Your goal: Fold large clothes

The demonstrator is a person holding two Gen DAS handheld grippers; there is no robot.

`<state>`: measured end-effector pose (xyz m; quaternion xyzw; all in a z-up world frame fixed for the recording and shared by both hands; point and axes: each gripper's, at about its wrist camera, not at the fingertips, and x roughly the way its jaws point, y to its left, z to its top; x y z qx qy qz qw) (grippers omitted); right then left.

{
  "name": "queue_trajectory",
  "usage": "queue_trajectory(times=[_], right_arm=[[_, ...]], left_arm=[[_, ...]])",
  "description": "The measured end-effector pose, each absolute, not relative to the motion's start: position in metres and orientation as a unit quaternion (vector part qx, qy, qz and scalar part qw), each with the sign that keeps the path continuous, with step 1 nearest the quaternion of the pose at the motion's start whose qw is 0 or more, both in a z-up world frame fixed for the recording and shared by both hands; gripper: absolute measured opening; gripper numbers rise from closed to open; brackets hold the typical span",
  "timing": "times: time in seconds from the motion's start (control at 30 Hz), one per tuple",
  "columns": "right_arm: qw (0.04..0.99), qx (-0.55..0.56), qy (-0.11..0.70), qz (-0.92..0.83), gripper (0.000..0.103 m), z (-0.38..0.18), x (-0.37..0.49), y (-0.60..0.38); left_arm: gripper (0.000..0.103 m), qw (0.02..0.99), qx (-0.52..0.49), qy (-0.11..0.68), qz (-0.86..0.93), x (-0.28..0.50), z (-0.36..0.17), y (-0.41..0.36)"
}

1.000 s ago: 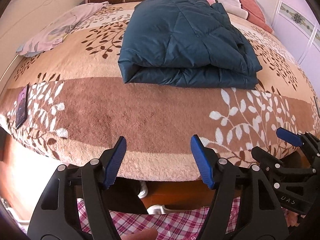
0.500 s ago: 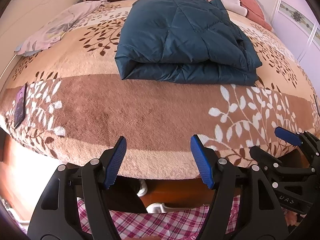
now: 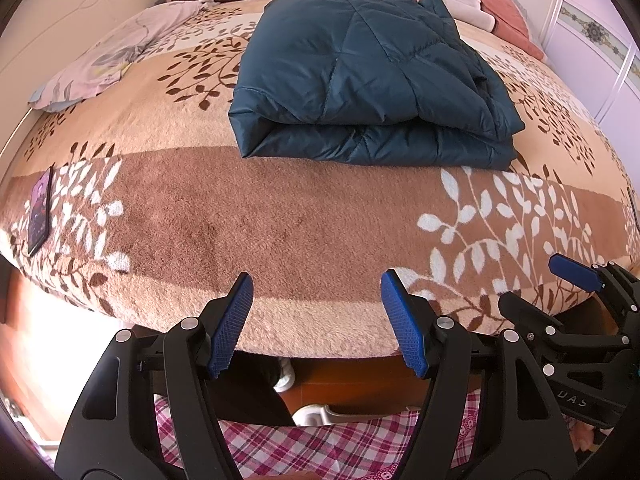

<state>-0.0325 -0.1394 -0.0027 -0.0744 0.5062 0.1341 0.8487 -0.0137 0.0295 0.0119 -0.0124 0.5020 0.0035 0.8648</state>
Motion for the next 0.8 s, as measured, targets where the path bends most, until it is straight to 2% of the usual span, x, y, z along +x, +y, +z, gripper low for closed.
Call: queue_trajectory(times=[0.8], right_arm=[[0.845, -0.078, 0.511, 0.136, 0.076, -0.0068, -0.0327, -0.1384]], left_arm=[[0.066, 0.864, -0.012, 0.503, 0.004, -0.0133, 0.0111, 0.0289]])
